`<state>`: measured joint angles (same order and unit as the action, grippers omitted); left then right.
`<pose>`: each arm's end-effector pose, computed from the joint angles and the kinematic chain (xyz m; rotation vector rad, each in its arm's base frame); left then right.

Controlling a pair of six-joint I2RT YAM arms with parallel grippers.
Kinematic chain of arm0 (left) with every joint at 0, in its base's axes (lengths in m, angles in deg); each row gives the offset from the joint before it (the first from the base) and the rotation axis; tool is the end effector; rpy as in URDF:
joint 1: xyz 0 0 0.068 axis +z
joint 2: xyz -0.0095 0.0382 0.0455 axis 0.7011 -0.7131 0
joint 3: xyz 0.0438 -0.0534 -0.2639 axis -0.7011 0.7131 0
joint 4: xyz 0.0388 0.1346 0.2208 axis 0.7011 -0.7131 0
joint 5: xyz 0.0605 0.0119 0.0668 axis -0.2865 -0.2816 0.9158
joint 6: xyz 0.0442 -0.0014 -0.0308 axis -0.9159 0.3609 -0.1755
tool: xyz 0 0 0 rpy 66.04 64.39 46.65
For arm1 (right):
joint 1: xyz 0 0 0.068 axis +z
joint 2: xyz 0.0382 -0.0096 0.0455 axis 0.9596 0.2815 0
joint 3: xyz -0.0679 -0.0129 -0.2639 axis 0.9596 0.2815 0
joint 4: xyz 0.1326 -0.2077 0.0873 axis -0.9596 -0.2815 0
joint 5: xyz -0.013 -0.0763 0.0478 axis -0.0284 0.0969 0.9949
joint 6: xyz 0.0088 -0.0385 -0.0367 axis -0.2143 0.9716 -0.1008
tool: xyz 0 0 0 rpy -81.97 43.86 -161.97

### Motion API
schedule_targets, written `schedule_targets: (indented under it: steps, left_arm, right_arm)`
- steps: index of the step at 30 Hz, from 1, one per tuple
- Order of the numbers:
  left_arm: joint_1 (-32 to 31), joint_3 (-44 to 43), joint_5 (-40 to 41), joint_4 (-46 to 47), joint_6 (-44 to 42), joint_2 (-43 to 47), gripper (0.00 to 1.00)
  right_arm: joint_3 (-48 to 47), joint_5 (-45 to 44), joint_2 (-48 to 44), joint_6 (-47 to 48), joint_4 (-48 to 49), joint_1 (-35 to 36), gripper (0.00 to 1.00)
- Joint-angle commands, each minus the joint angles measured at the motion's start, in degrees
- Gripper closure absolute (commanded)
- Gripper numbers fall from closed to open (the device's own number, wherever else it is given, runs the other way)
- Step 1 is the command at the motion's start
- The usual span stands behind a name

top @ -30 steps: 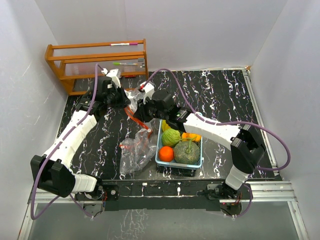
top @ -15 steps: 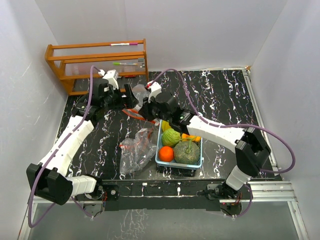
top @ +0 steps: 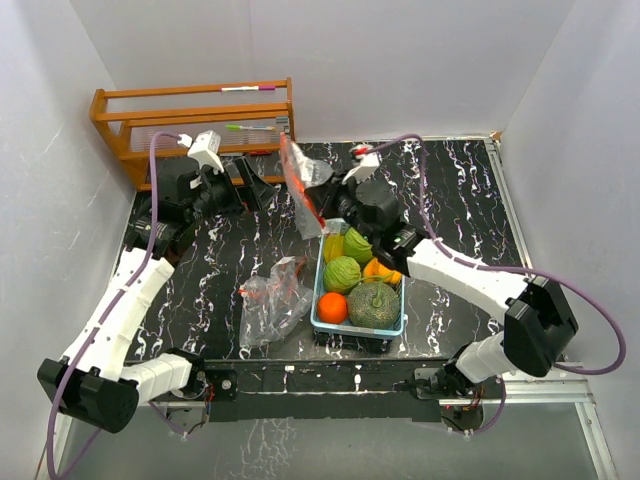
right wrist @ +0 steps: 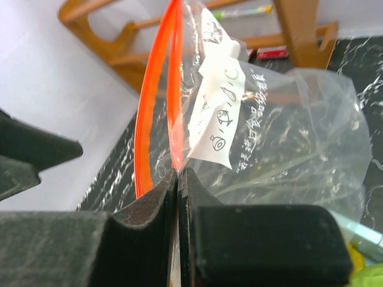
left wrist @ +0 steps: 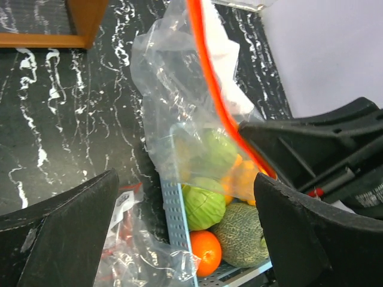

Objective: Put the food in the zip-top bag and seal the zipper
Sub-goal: Open the zipper of the food storage bag at the center of the board.

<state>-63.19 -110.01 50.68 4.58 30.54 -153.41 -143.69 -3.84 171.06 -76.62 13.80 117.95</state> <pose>0.2367 -0.0887 0.4005 0.0090 1.9013 -0.7834 0.2497 0.2370 0.3292 -0.1116 1.7769 0.8455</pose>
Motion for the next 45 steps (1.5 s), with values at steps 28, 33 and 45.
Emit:
schedule_targets:
  steps: [28,33,45]
  left_arm:
    - [-0.22,10.84,-9.57,32.19,28.51,-4.69,0.28]
    - [-0.31,11.05,-10.32,31.76,27.86,-5.96,0.37]
    - [-0.31,12.61,-10.64,29.78,25.84,-5.19,0.84]
  right_arm:
    - [4.08,11.66,-5.26,-5.71,11.78,-2.70,0.92]
    - [3.66,11.02,-5.60,-4.93,10.86,-2.48,0.92]
    - [4.61,5.05,-8.31,-3.65,7.41,-2.36,0.92]
